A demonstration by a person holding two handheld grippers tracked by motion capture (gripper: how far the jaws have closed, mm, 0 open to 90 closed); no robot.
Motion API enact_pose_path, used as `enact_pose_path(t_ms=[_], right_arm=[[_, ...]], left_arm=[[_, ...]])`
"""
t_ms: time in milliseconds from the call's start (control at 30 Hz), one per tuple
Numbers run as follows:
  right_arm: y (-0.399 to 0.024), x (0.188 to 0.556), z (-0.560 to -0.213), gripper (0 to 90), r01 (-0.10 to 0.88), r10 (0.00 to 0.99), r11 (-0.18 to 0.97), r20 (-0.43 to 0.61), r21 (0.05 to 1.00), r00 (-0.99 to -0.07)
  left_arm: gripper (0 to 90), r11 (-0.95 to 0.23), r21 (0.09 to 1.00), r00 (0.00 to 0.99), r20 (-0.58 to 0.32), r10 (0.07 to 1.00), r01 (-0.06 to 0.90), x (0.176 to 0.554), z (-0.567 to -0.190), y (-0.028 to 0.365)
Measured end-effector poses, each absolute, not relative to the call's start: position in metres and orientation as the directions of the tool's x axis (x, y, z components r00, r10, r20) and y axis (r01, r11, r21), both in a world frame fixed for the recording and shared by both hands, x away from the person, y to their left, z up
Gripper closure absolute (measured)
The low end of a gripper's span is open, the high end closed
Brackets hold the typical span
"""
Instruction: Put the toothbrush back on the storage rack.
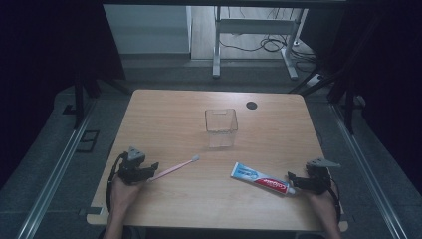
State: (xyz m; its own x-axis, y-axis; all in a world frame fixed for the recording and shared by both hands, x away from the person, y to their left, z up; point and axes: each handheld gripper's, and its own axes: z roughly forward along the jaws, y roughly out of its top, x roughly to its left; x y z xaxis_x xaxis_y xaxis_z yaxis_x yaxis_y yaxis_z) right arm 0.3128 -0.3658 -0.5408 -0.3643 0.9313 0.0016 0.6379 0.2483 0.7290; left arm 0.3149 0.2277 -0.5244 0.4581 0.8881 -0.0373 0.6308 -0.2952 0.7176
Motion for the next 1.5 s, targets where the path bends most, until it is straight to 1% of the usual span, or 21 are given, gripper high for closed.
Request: enact_pose_path(t_ms=[167,200,233,267,300,333,633,1500], right_arm=[[-0.366,0.313,-0.541,16.3,0.637,0.931,0.248,0.002,0.73,-0.364],[-0.366,0.313,-0.541,16.3,0.637,0.931,0.248,0.002,0.73,-0.364],[-0.366,0.313,-0.541,16.3,0.637,0.931,0.248,0.002,0.73,-0.364],[-0.366,0.313,-0.541,16.3,0.637,0.931,0.248,0.002,0.73,-0.364],[-0.366,0.313,-0.541,16.3,0.637,0.931,0.248,0.002,0.73,-0.364],[-0.366,0.313,-0.541,16.3,0.637,0.931,0.248,0.001,0.73,-0.364],[-0.366,0.313,-0.541,15.9,0.637,0.931,0.25,0.001,0.729,-0.366],[-0.366,0.313,-0.541,15.8,0.637,0.93,0.25,0.002,0.729,-0.367]], left_arm=[[68.5,-0.328,0.705,0.494,-0.037,0.868,0.629,0.314,-0.522,0.223],[68.5,-0.34,0.702,0.502,-0.028,0.865,0.625,0.314,-0.521,0.221],[74.6,-0.351,0.699,0.51,-0.024,0.86,0.624,0.314,-0.521,0.22],[84.3,-0.363,0.694,0.522,-0.021,0.853,0.622,0.314,-0.52,0.219],[88.5,-0.373,0.69,0.538,-0.028,0.843,0.62,0.314,-0.519,0.216],[89.5,-0.382,0.685,0.545,-0.025,0.838,0.62,0.314,-0.519,0.215],[89.6,-0.427,0.653,0.57,-0.008,0.822,0.626,0.315,-0.524,0.208],[89.5,-0.475,0.625,0.631,-0.037,0.775,0.62,0.302,-0.524,0.184]])
